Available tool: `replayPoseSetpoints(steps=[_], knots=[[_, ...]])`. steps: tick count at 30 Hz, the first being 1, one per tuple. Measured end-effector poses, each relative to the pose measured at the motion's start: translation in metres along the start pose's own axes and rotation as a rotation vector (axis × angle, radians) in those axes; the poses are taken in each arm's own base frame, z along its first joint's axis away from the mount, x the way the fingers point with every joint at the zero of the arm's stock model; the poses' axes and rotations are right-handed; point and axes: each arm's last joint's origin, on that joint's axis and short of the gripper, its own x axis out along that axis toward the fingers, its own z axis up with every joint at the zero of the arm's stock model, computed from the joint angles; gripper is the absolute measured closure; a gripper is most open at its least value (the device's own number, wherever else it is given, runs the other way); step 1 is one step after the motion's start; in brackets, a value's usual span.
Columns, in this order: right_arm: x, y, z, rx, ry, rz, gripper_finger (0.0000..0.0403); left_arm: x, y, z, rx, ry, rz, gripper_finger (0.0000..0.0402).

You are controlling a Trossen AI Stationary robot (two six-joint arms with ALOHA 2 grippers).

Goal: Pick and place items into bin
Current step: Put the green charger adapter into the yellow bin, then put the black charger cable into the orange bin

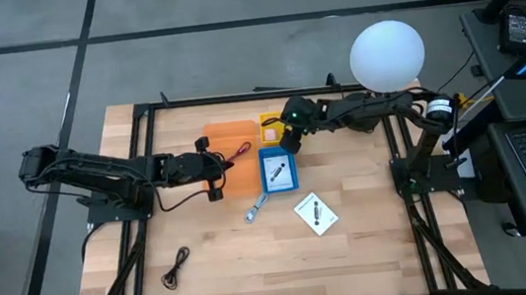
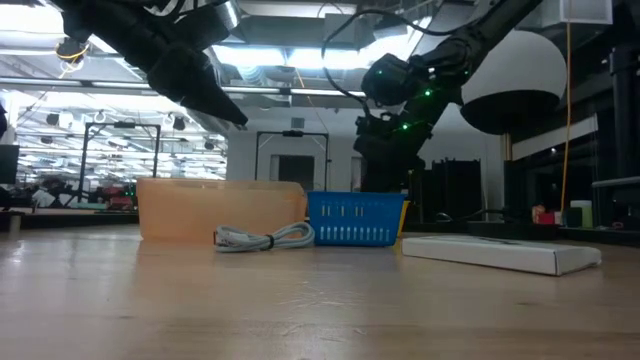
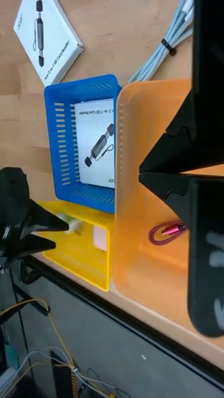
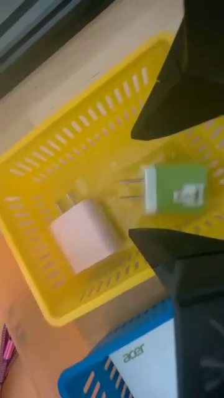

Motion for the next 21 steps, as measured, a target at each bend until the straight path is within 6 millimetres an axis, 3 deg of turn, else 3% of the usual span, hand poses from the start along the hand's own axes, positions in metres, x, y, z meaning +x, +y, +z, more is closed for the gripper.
replayPoseSetpoints(steps=[4, 8, 16, 21], knots=[[-0.003, 0.0, 0.001, -0.02, -0.006, 0.0, 0.0174, 0.0, 0.0, 0.0, -0.003, 0.0, 0.0, 0.0398], [-0.017, 0.0, 0.007, -0.055, -0.055, -0.01, 0.0202, 0.0, 0.0, 0.0, -0.003, 0.0, 0.0, 0.0398], [-0.06, 0.022, 0.016, -0.168, -0.174, 0.04, 0.0316, -0.001, -0.004, 0.0, 0.005, -0.005, -0.045, 0.0398], [-0.079, 0.047, -0.001, -0.242, -0.276, 0.114, 0.0395, -0.004, -0.014, 0.001, 0.024, -0.018, -0.165, 0.0398]])
